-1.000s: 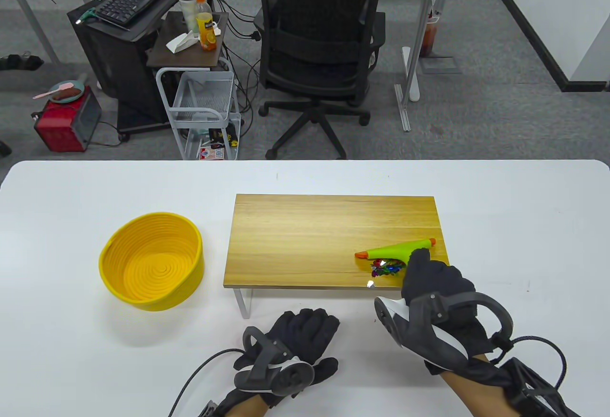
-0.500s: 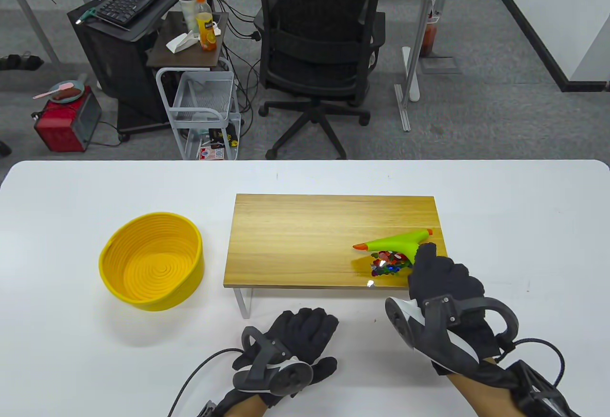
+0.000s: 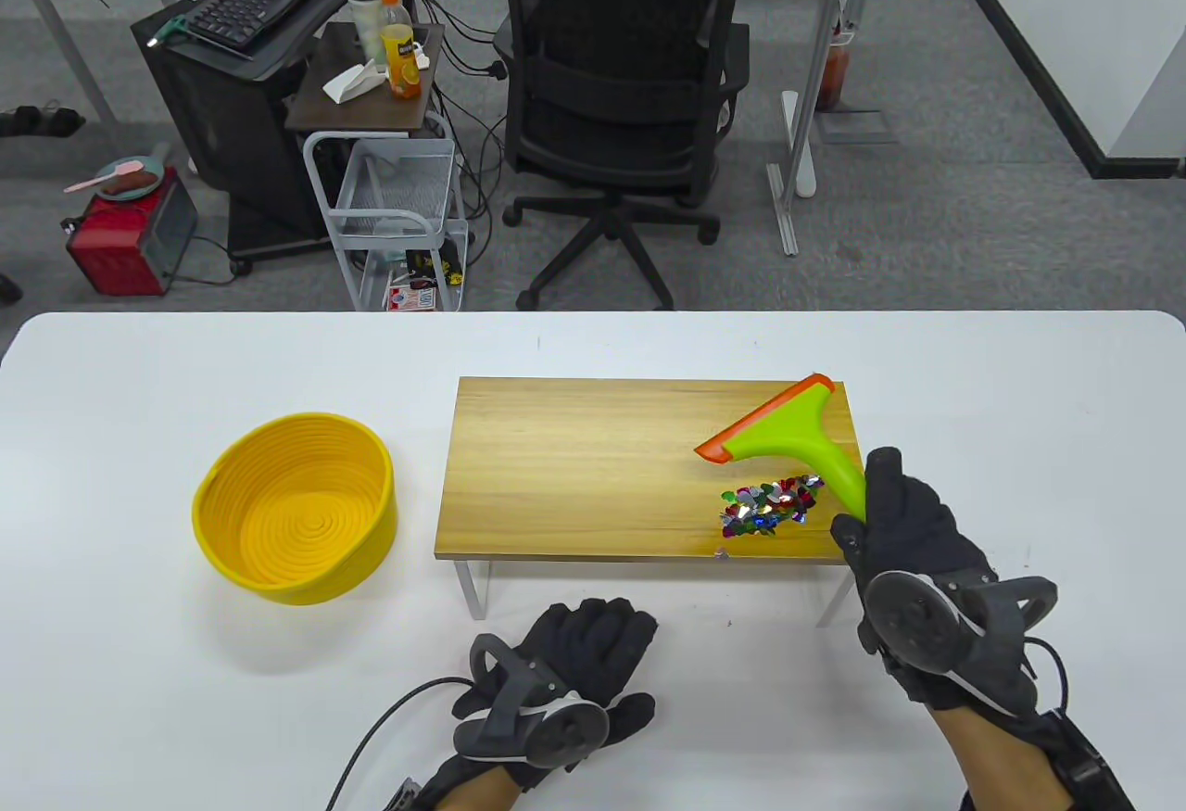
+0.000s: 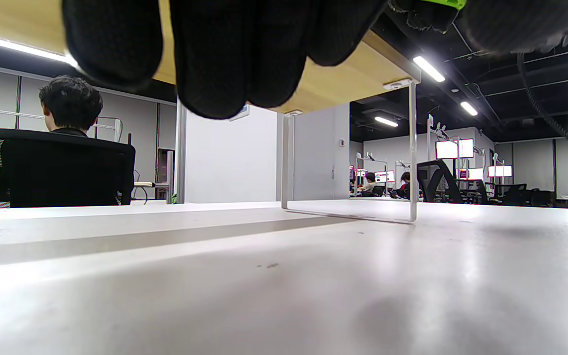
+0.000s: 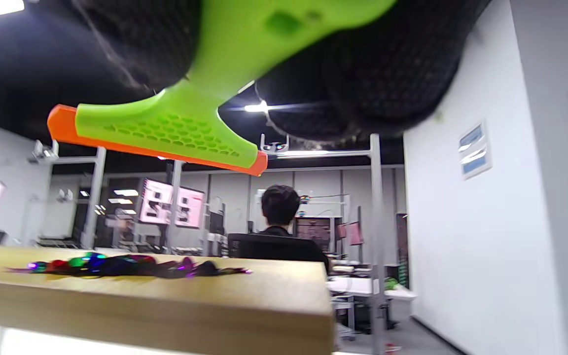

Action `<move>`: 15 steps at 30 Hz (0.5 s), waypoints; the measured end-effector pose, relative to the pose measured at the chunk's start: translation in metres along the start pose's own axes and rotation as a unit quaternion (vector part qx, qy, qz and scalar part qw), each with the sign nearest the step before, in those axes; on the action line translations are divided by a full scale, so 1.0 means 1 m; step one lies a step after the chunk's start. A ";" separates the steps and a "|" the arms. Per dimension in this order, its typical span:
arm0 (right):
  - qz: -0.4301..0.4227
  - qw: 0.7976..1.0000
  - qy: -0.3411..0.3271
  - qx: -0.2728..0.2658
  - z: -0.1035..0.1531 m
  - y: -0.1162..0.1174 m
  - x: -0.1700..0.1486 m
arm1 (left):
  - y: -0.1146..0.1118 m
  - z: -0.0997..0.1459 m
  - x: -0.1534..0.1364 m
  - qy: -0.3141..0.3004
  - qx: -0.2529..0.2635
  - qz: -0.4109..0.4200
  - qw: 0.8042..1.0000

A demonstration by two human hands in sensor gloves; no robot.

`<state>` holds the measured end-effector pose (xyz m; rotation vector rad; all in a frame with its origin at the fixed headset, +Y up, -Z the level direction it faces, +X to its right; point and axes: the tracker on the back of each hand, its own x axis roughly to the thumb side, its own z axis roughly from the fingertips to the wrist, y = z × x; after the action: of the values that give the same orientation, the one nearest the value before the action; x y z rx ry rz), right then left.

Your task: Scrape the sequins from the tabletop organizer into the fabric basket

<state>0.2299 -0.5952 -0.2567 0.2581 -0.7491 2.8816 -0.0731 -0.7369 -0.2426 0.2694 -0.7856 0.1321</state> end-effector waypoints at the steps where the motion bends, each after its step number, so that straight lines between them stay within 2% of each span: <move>1: -0.027 1.000 -0.001 0.001 0.003 0.003 -0.004 | 0.000 0.000 0.000 0.000 0.000 -0.001 1.000; 3: -0.053 0.999 -0.011 -0.004 0.009 0.009 -0.011 | 0.000 0.000 0.000 0.000 0.000 -0.001 1.000; 15: -0.039 0.995 -0.056 -0.070 0.046 0.031 -0.037 | 0.001 0.000 -0.001 0.004 0.005 -0.006 1.000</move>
<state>0.2659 -0.6487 -0.2394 0.4250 -0.9339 2.7450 -0.0740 -0.7356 -0.2434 0.2832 -0.7765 0.1259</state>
